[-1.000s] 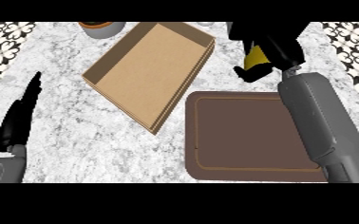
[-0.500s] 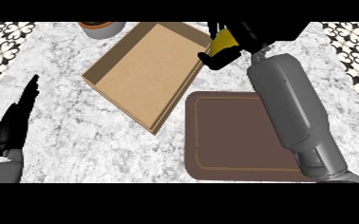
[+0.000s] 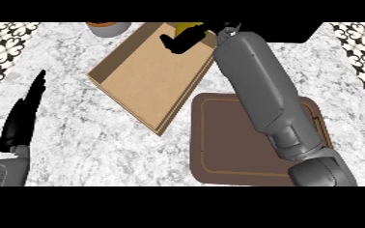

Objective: Pick the lemon from the tray and place it in the cardboard box

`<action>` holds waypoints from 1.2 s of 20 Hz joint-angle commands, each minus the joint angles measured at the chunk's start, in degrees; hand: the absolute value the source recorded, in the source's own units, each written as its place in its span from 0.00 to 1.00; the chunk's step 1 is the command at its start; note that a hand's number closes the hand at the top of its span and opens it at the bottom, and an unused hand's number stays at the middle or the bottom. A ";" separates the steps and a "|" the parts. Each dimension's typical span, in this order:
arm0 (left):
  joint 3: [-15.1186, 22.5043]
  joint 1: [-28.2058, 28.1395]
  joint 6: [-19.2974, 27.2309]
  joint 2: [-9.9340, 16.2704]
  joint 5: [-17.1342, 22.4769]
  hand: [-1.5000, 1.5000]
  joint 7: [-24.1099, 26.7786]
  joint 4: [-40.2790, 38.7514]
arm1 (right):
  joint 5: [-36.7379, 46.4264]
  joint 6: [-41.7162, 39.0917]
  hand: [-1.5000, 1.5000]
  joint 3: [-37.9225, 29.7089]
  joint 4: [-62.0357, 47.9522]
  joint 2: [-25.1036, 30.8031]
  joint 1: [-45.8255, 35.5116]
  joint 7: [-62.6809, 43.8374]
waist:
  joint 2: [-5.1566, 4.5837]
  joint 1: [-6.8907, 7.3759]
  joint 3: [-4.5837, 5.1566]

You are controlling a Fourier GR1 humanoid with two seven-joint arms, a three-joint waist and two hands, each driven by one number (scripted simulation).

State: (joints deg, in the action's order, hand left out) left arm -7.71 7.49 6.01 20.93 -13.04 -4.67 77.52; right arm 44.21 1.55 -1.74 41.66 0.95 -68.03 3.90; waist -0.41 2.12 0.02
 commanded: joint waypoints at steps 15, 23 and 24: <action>2.52 6.39 -2.07 -1.15 -1.25 0.50 0.88 -2.38 | -10.20 16.46 1.00 5.05 -28.24 -0.95 -12.55 -3.08 | -2.20 6.33 0.15; 3.86 10.53 -0.99 -2.82 -2.64 0.50 -1.30 -3.63 | -16.95 12.25 0.00 1.38 -32.21 -0.95 -13.45 -4.20 | -2.84 7.04 0.06; 4.21 7.54 -1.64 -2.71 -2.37 0.50 1.32 -2.83 | -16.87 13.37 0.00 2.00 -33.08 -0.95 -12.55 -4.43 | -2.80 8.79 0.12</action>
State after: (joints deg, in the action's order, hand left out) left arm -4.28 15.12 4.42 18.65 -14.94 -4.18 74.71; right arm 28.97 14.51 0.64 10.31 0.02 -80.59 -0.41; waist -2.96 9.51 0.13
